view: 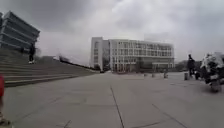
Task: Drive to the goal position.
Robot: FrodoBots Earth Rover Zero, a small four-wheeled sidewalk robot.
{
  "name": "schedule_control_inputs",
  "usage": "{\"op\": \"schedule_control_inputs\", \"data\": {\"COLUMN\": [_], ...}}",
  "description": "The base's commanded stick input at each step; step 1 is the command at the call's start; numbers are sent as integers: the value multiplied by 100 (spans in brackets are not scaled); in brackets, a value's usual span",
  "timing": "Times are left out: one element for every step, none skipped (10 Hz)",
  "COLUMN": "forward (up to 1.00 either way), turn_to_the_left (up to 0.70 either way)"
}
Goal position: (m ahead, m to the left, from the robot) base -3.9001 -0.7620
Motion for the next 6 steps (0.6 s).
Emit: {"op": "schedule_control_inputs", "data": {"forward": [0, 0, 0, 0, 0, 0], "turn_to_the_left": [70, 70, 70, 70, 70, 70]}}
